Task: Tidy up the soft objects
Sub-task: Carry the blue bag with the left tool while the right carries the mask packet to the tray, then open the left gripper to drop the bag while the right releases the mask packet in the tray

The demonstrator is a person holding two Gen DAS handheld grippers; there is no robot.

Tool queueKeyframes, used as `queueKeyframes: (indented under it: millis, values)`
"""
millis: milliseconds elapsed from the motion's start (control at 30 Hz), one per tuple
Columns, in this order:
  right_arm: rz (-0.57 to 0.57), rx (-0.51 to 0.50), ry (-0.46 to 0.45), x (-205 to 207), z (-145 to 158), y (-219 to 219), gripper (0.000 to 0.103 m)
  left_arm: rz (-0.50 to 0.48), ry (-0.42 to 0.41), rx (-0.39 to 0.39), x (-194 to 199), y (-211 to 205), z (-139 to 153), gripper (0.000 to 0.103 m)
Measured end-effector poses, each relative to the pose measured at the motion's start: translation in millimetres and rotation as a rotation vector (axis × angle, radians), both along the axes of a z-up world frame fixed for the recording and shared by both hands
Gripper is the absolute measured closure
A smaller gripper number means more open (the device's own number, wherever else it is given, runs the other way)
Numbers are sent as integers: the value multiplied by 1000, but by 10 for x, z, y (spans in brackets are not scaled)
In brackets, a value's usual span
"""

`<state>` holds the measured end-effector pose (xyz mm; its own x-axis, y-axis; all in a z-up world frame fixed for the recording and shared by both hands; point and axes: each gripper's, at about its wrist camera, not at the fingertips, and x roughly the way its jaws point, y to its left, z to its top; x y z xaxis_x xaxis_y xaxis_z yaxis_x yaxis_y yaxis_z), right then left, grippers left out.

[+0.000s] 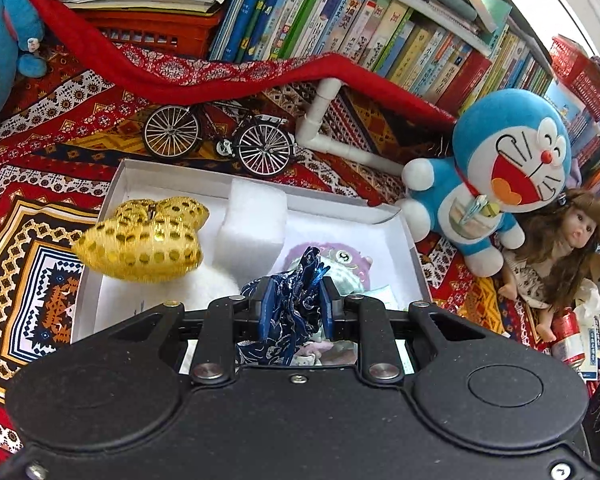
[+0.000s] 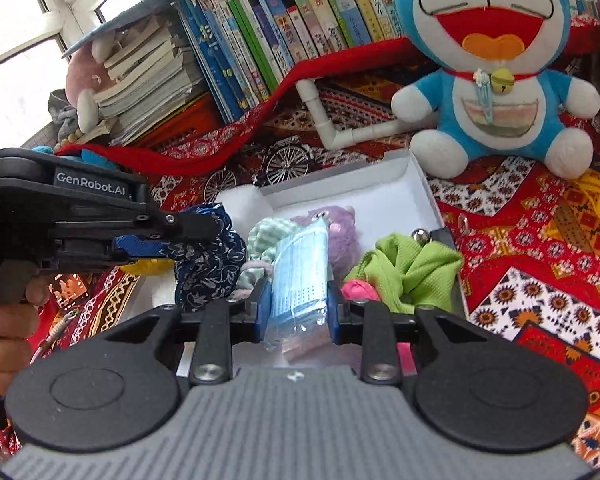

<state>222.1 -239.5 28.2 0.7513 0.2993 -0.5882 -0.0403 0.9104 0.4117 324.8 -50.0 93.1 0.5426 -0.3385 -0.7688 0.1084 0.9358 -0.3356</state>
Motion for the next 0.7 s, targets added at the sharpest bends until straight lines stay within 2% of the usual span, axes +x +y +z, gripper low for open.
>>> queueKeyframes:
  millis: [367, 600, 700]
  values:
    - [17, 5, 50, 39, -104, 31, 73, -9, 32, 17, -15, 0, -60, 73]
    - [12, 3, 46, 2, -91, 35, 70, -6, 21, 21, -46, 35, -11, 55]
    - [12, -6, 37, -24, -67, 42, 66, -2, 29, 16, -47, 62, 0, 51]
